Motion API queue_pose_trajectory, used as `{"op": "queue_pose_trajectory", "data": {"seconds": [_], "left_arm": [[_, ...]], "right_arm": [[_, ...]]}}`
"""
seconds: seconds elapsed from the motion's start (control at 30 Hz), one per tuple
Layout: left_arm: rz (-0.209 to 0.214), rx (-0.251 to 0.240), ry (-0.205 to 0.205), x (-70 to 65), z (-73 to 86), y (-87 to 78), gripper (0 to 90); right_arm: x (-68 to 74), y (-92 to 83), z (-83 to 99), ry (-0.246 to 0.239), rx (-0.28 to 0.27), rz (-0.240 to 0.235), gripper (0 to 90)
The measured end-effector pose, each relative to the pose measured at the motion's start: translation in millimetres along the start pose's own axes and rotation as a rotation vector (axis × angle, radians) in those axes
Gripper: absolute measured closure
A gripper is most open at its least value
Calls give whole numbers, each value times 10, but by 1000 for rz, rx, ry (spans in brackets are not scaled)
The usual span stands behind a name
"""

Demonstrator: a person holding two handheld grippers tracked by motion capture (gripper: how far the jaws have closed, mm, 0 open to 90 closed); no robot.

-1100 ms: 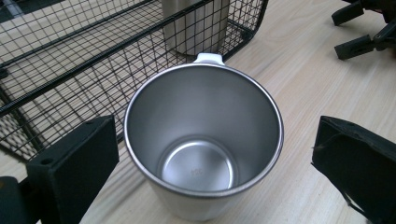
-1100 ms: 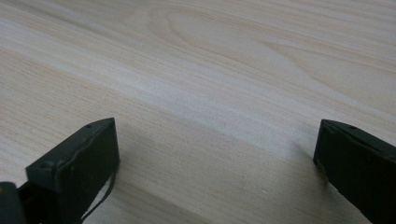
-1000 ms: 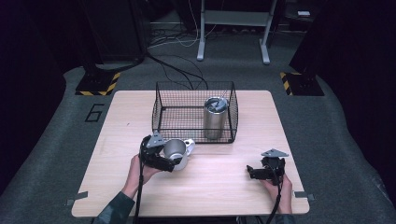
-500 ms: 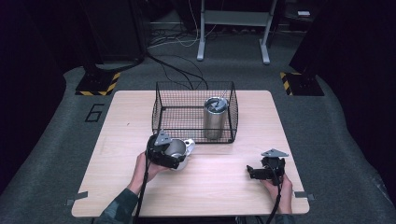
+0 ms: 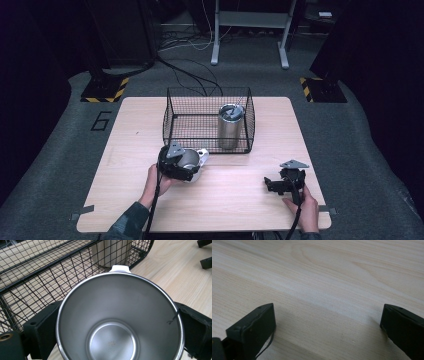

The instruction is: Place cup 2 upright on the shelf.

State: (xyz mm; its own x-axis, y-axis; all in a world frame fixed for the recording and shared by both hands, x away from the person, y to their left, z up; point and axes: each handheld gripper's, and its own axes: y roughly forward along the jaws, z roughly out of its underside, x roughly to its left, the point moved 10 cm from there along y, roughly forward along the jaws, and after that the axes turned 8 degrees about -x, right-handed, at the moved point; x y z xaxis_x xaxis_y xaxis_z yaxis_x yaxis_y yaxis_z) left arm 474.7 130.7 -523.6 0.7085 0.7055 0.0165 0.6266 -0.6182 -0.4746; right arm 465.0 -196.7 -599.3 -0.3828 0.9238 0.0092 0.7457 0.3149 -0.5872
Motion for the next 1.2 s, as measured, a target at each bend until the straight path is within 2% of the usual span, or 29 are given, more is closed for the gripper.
{"op": "queue_pose_trajectory", "data": {"seconds": [0.33,0.43,0.53,0.57,0.6,0.73,0.83,1.2], "left_arm": [[2,3,26,-32,6,-34,60],[14,9,23,-54,10,-66,60],[6,-16,33,-63,-22,-108,61],[10,-10,38,-67,-24,-126,60],[10,-21,31,-80,-33,-131,60],[19,-11,51,-101,-60,-196,60],[19,-15,66,-106,-101,-243,60],[34,-35,80,-95,-282,-447,60]], "right_arm": [[0,0,0,0,0,0,0],[0,0,0,0,0,0,0],[0,0,0,0,0,0,0],[0,0,0,0,0,0,0],[0,0,0,0,0,0,0],[0,0,0,0,0,0,0],[0,0,0,0,0,0,0],[0,0,0,0,0,0,0]]}}
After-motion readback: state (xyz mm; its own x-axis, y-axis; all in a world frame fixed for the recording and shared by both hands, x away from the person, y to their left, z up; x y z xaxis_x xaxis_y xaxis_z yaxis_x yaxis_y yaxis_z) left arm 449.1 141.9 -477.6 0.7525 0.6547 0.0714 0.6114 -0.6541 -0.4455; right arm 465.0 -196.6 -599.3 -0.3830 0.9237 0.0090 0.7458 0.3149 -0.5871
